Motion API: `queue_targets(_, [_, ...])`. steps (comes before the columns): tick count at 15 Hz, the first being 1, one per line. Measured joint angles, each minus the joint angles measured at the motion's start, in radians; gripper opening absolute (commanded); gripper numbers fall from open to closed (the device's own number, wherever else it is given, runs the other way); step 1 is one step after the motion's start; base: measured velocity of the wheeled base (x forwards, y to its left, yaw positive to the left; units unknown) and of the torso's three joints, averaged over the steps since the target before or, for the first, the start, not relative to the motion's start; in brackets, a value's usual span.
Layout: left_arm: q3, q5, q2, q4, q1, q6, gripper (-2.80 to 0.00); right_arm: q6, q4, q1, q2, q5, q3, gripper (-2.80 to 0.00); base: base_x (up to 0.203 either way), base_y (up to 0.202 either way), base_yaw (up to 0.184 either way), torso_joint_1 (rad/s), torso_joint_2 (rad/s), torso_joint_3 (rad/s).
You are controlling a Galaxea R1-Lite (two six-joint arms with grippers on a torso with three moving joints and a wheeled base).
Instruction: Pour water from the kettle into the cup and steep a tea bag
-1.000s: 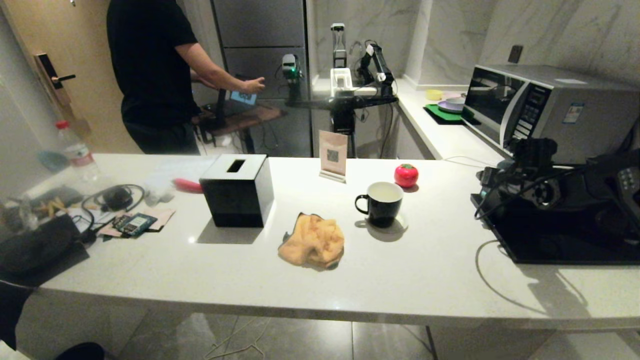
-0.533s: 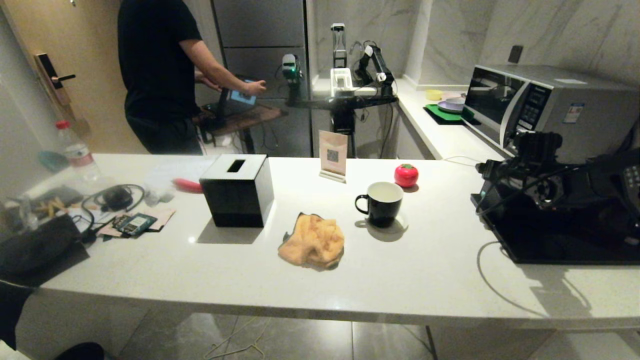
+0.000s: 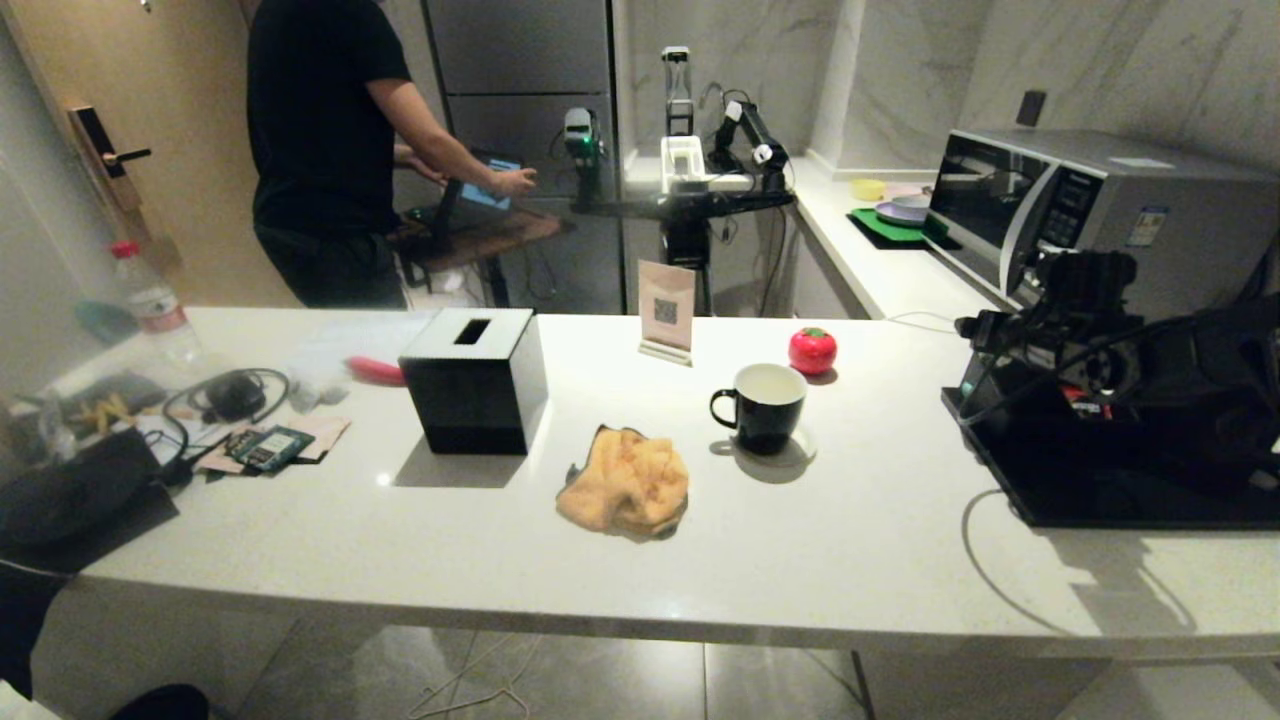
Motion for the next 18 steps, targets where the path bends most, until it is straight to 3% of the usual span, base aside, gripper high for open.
queue_targets(5, [0.000,0.000,0.000,0.000,0.000,0.000,-2.80,-0.002,0.097,-0.007,-0.001,-0.040,-0.052,0.00,0.000,0.000,0.000,0.000,0.00,0.000])
queue_targets(18, [0.000,0.000,0.000,0.000,0.000,0.000,-2.80,0.033,0.099,-0.009,0.034,-0.041,-0.070,0.00,0.000,0.000,0.000,0.000,0.00,0.000])
